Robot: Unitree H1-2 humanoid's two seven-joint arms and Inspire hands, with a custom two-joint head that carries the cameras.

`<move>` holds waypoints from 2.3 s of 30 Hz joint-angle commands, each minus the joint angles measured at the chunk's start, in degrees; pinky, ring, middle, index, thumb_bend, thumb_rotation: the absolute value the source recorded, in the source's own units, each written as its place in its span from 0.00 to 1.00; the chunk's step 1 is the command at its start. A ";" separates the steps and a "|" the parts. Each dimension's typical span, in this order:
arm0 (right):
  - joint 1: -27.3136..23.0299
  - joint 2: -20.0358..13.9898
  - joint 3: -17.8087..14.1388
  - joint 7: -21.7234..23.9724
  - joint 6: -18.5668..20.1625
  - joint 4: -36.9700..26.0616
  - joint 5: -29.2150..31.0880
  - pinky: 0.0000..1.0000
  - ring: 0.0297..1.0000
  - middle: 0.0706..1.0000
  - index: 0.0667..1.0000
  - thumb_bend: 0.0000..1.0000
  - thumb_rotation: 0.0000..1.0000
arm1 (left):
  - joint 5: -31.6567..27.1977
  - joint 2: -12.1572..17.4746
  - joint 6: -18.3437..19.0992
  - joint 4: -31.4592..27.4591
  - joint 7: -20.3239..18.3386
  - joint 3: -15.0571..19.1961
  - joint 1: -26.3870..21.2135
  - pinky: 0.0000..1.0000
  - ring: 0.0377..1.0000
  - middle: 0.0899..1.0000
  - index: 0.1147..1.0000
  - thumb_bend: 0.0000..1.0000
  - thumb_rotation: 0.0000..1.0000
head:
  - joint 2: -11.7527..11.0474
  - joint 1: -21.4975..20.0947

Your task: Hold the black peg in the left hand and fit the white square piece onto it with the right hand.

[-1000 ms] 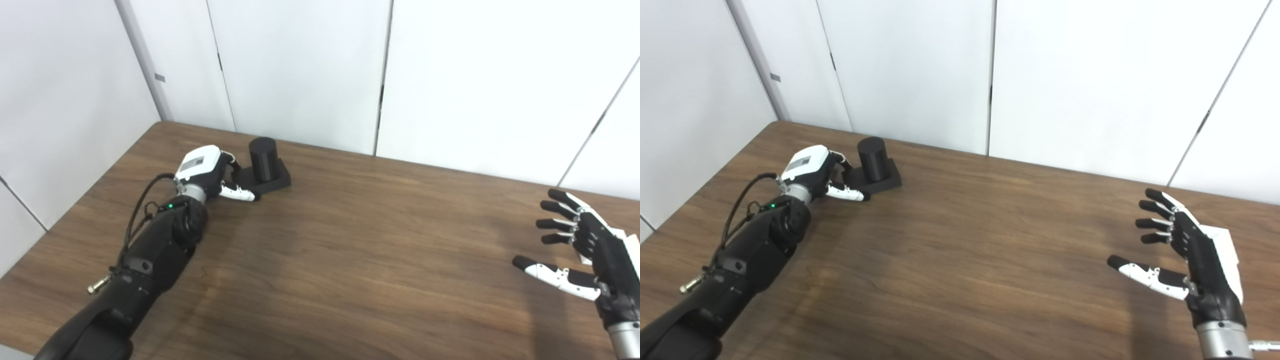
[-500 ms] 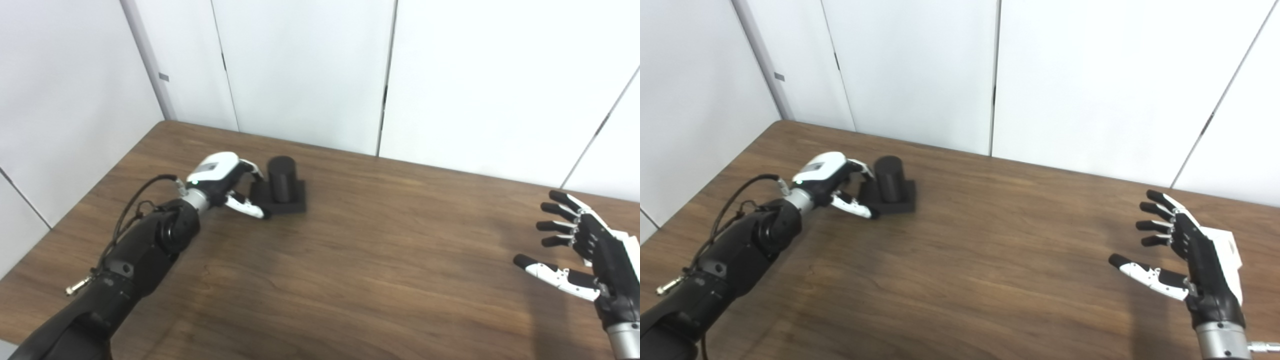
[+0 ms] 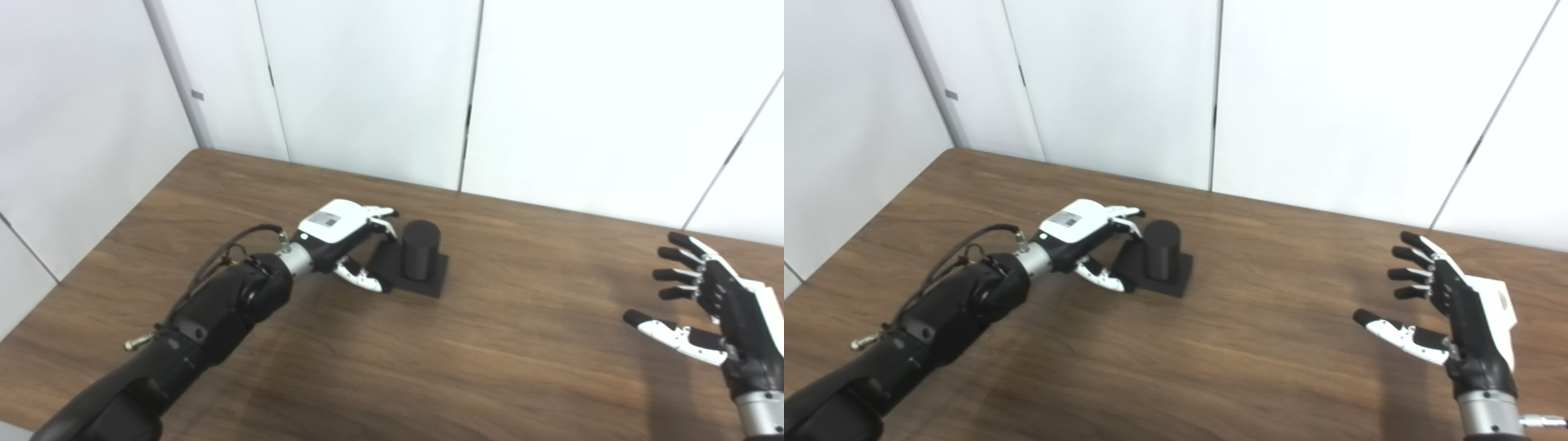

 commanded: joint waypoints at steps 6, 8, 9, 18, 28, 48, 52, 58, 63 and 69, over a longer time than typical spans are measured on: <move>-2.24 -0.69 -0.68 -1.64 -7.76 2.34 0.11 0.58 0.68 0.76 0.82 0.60 0.02 | 6.69 -4.39 -2.91 1.13 -4.10 -9.33 -0.08 0.83 0.91 0.96 0.64 0.92 0.23 | 0.46 -2.92; -2.31 -0.69 -0.72 -1.93 -8.61 3.02 -0.23 0.57 0.67 0.76 0.81 0.60 0.06 | 6.30 -4.91 -4.36 1.55 -4.40 -10.78 -0.45 0.83 0.92 0.95 0.63 0.92 0.23 | 0.59 -3.60; -2.35 -0.65 -0.71 -2.06 -8.89 3.26 -0.40 0.57 0.67 0.75 0.81 0.60 0.07 | 6.14 -5.12 -5.19 1.92 -4.25 -11.45 -0.63 0.83 0.92 0.95 0.63 0.92 0.24 | 0.71 -4.41; -2.50 -0.24 -0.36 -2.88 -8.70 3.43 -1.52 0.57 0.68 0.76 0.81 0.61 0.10 | 7.82 -6.59 -7.78 3.05 -4.06 -16.72 -1.73 0.83 0.92 0.95 0.60 0.93 0.25 | 0.93 -7.93; -3.78 -1.52 -0.36 -2.98 -10.38 4.38 -2.83 0.56 0.67 0.75 0.81 0.63 0.14 | 11.13 -4.81 -7.35 0.66 -6.13 -21.97 -3.29 0.83 0.94 0.95 0.60 0.95 0.26 | 1.17 -13.46; -12.70 -25.58 2.40 16.41 9.72 -8.08 -20.59 0.57 0.72 0.76 0.76 0.82 0.13 | 8.11 -0.42 -8.28 1.88 2.06 -27.22 -3.03 0.79 0.90 0.91 0.57 0.95 0.25 | -4.89 -29.55; -16.23 -29.47 5.82 23.30 14.10 -8.29 -27.03 0.65 0.80 0.82 0.80 0.87 0.14 | 7.17 0.72 -8.27 0.90 0.96 -27.41 -2.94 0.80 0.89 0.91 0.60 0.95 0.22 | -6.21 -32.63; -20.78 -31.72 8.34 29.55 15.74 -5.49 -30.51 0.71 0.87 0.89 0.83 0.95 0.18 | 5.62 2.21 -8.29 0.82 2.74 -28.50 -3.20 0.77 0.86 0.89 0.60 0.97 0.18 | -8.03 -36.68; -23.23 -31.28 9.62 30.55 14.67 -0.27 -30.65 0.81 0.91 0.92 0.85 0.99 0.23 | 4.38 2.68 -8.28 1.84 3.02 -28.88 -3.19 0.77 0.87 0.88 0.61 0.98 0.16 | -9.02 -38.29; -26.33 -31.40 13.85 31.38 15.24 5.80 -36.43 0.86 0.92 0.94 0.89 0.97 0.26 | 4.59 3.09 -8.28 2.38 3.52 -29.94 -3.44 0.79 0.88 0.89 0.62 0.96 0.16 | -8.86 -37.83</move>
